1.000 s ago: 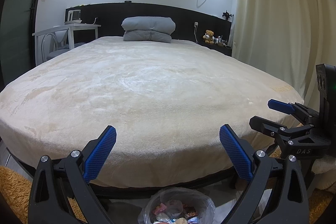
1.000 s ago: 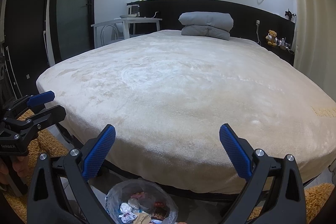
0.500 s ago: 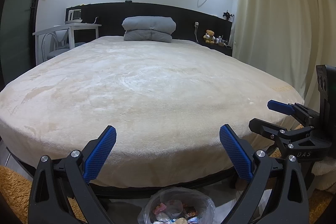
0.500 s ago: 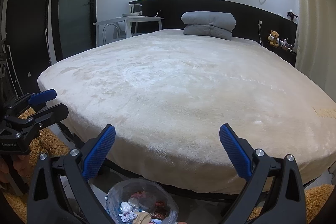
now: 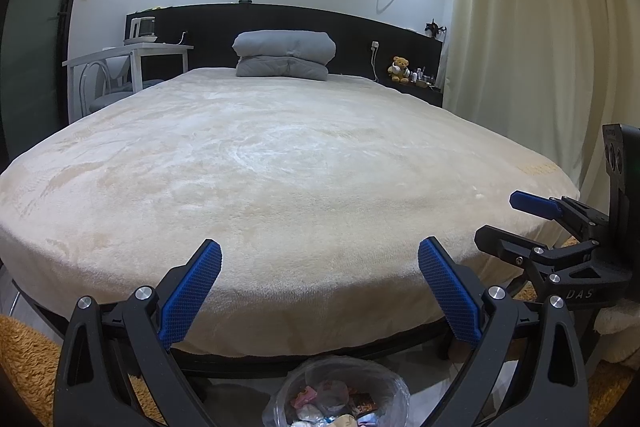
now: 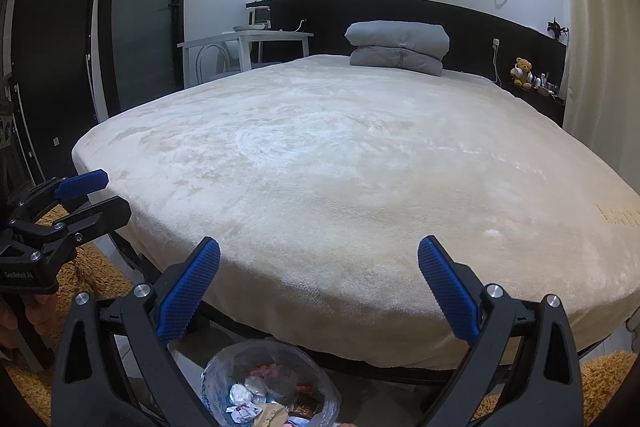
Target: Collect trash
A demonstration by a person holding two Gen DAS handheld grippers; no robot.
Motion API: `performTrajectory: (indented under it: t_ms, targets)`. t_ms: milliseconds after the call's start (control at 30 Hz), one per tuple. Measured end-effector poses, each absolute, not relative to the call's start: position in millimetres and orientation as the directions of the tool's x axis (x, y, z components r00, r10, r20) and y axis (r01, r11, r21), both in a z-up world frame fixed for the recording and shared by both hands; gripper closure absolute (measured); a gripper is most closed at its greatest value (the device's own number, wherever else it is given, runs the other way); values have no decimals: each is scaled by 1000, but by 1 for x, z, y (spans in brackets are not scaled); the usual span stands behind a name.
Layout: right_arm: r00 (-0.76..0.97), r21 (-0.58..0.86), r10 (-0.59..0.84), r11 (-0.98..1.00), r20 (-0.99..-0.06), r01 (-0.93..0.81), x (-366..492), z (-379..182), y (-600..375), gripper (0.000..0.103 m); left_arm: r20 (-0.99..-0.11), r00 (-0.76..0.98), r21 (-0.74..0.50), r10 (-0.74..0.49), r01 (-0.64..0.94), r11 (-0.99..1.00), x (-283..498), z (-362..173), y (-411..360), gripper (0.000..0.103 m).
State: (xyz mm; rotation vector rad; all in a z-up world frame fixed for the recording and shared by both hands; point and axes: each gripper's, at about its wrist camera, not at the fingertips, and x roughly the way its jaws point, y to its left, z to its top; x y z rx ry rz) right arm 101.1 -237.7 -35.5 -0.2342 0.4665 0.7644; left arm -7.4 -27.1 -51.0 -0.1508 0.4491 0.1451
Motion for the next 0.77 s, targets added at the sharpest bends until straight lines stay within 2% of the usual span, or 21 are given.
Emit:
performTrajectory:
  t_ms: [767]
  targets:
    - [624,-35,610,701,-488,-712,102,-35,-237,5,-442,891,-122,105,-176,977,-8,-52,-26,7]
